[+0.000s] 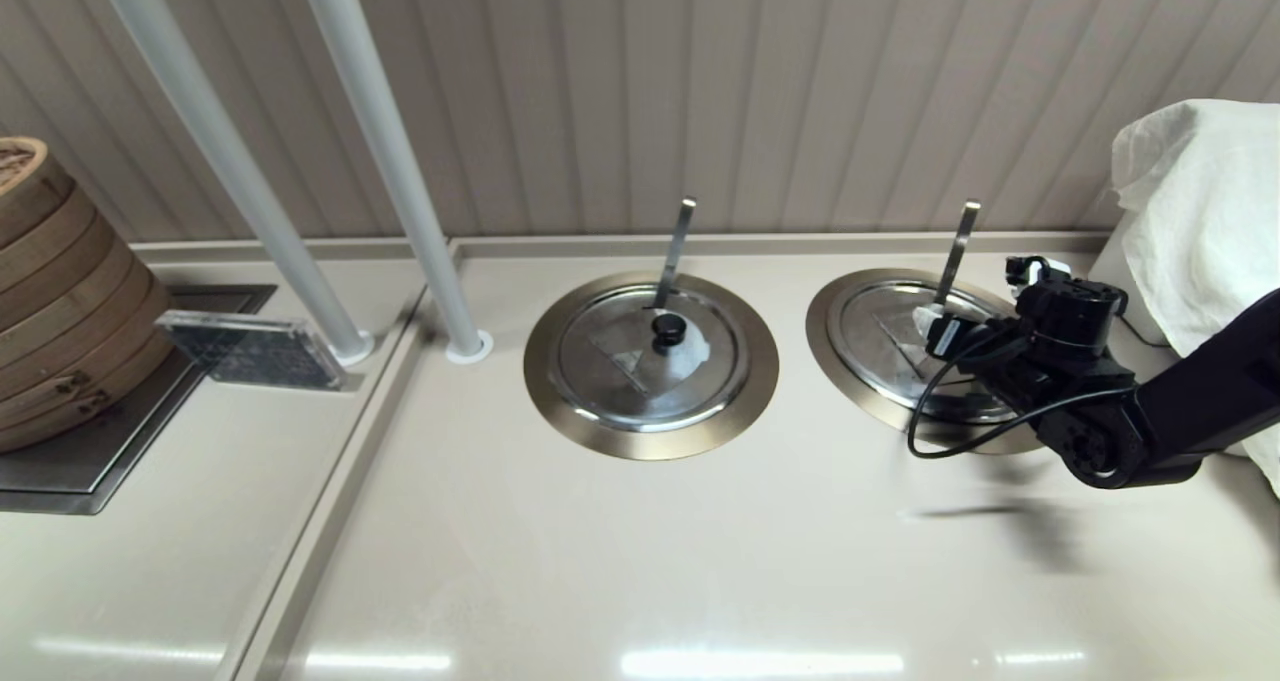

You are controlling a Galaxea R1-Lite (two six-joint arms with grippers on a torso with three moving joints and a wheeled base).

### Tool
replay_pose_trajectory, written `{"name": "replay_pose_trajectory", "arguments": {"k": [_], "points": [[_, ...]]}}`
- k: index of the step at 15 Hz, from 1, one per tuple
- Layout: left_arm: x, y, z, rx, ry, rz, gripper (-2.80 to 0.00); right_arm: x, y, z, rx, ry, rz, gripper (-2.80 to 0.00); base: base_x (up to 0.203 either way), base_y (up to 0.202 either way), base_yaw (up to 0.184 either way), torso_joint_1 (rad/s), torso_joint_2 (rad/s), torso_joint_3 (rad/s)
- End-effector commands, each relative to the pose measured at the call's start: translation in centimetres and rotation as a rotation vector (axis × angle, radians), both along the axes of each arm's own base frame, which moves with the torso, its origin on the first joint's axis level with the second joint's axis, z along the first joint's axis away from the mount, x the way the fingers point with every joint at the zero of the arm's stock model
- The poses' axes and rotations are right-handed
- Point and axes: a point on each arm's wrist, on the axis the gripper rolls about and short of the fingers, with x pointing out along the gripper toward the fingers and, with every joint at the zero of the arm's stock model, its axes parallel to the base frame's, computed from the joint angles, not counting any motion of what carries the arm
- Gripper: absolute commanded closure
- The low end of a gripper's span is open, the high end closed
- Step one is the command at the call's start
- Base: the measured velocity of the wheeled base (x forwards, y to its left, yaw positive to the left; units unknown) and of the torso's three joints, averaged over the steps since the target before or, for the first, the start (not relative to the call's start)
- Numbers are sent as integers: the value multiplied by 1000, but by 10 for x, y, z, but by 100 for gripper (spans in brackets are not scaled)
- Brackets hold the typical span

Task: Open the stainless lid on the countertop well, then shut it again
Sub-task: Open the lid

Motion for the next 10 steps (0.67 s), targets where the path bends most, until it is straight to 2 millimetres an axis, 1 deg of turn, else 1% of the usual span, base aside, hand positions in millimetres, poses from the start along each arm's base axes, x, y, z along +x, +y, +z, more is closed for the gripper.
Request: {"name": "replay_pose_trajectory", "arguments": {"k": [1, 4, 10], "points": [[0, 0, 0, -1, 0, 1, 0, -3, 1, 8, 4, -23, 1, -280, 0, 0, 0, 0, 0, 0], [0, 0, 0, -1, 0, 1, 0, -6, 2, 17, 28, -48, 2, -280, 0, 0, 0, 0, 0, 0], [0, 0, 0, -1, 0, 1, 0, -17, 14, 31, 75, -82, 28, -280, 0, 0, 0, 0, 0, 0]]}}
